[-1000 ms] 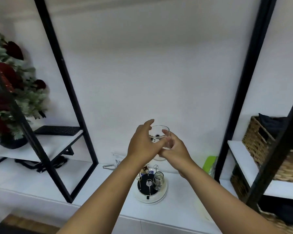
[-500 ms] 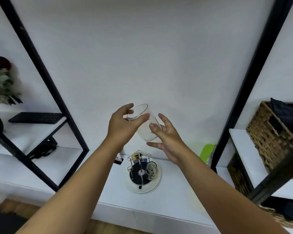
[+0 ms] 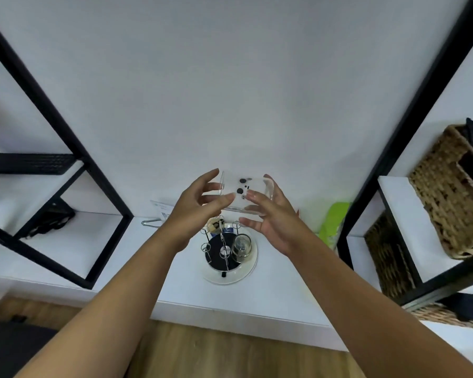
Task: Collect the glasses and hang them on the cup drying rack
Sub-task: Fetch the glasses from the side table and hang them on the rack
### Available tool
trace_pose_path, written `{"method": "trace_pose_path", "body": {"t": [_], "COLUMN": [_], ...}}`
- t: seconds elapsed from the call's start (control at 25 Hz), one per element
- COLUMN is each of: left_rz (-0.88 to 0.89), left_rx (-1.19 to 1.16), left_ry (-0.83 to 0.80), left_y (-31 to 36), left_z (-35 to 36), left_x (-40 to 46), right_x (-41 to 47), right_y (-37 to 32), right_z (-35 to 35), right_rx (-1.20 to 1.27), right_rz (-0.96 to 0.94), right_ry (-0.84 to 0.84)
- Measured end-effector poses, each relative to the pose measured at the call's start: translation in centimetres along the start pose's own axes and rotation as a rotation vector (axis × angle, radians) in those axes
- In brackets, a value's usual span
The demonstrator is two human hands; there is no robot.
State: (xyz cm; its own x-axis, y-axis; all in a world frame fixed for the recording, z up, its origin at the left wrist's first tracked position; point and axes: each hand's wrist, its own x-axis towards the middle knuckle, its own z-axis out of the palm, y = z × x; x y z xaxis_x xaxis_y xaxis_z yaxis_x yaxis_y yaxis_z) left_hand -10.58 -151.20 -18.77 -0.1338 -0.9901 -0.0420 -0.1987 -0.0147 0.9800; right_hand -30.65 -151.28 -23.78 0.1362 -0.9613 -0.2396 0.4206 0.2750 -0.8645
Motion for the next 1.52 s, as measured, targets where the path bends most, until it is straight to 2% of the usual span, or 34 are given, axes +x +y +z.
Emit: {"method": "trace_pose_path", "body": {"t": [0.16, 0.28, 0.44, 0.72, 1.24, 1.52], "left_rz": [-0.060, -0.058, -0.010, -0.006, -0.109, -0.163], "left_rx": [0.000, 0.006, 0.150, 0.242, 0.403, 0.305], "left_ry": [-0.119, -0.138, -0.131, -0.193, -0.200, -0.189], "left_y": [-3.1, -5.9, -11.8, -22.1, -33.0, -35.6], "left_z": [-2.6, -4.4, -5.7, -5.7, -2.9, -1.2], "left_x": [1.3, 2.3, 3.4, 4.6, 4.1, 4.7], "right_x": [1.4, 1.9, 2.8, 4.6, 10.4, 12.4], "right_y": [2.4, 4.8, 8.8, 16.3, 25.5, 28.2], "right_z": [0.1, 0.4, 0.9, 0.7, -1.4, -2.7], "right_rx": [-0.104, -0.197, -0.295, -0.791, -1.299, -1.552], "right_rz": [-0.021, -0.020, -0.047, -0.114, -0.098, -0.184], "right_ry": [0.059, 0.147, 0.255, 0.479, 0.271, 0.254]}}
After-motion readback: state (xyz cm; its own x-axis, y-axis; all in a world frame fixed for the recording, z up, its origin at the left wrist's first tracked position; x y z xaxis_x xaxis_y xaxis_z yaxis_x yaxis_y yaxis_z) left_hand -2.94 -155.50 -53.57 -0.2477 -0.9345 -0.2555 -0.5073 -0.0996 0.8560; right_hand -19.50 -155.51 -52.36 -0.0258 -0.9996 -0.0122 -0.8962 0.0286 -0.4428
